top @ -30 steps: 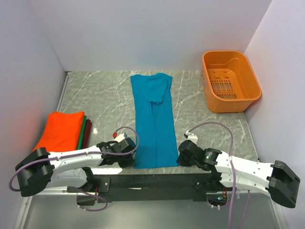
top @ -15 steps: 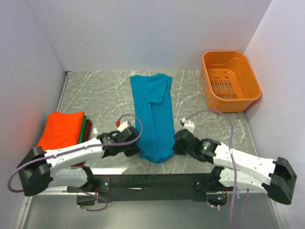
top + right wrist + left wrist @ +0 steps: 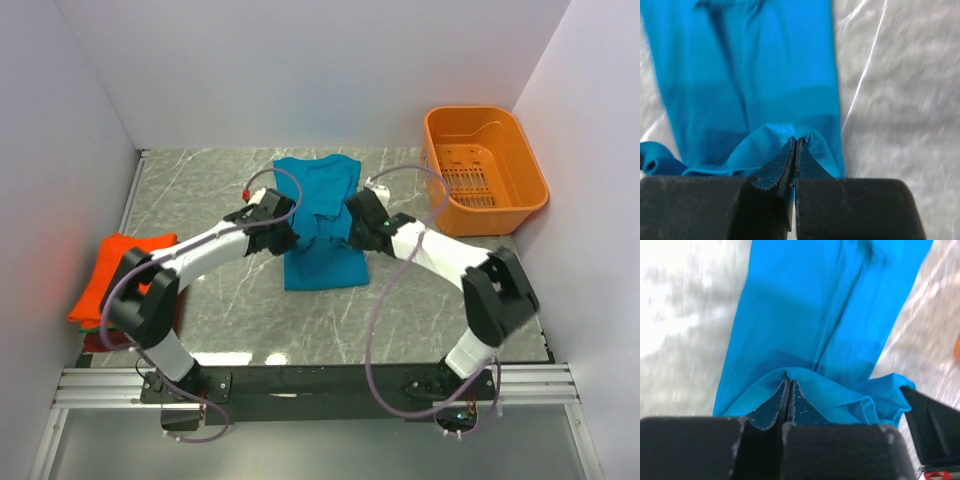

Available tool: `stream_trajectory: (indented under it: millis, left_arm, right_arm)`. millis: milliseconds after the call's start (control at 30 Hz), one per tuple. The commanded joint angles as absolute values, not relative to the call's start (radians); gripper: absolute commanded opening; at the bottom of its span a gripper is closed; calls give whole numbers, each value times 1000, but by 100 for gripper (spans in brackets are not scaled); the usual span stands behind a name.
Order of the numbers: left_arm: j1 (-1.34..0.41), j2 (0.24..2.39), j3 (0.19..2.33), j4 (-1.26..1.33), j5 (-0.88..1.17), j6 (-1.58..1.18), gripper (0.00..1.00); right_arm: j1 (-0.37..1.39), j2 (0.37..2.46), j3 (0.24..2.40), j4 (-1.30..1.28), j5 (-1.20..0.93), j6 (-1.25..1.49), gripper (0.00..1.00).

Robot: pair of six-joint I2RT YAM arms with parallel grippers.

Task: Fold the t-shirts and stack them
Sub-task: Fold the tshirt

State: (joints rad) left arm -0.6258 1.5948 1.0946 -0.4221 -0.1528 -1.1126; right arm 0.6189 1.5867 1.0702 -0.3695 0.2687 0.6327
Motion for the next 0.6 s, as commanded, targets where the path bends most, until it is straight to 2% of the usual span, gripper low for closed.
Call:
stream_trajectory:
  millis: [0,267,567]
  left_arm:
    - [-583,1679,1199,-368,-124,-1069,0]
    - [-485,1828,1267,-327,-84,-1075,0]
    - [-434,1888,1341,-339,-57,-1063,0]
  right_arm:
    - [568,1690,1198,-307,265,580,0]
    - [474,1890,1354,-267,209,568,0]
    - [437,1927,1405,-267,161,563,0]
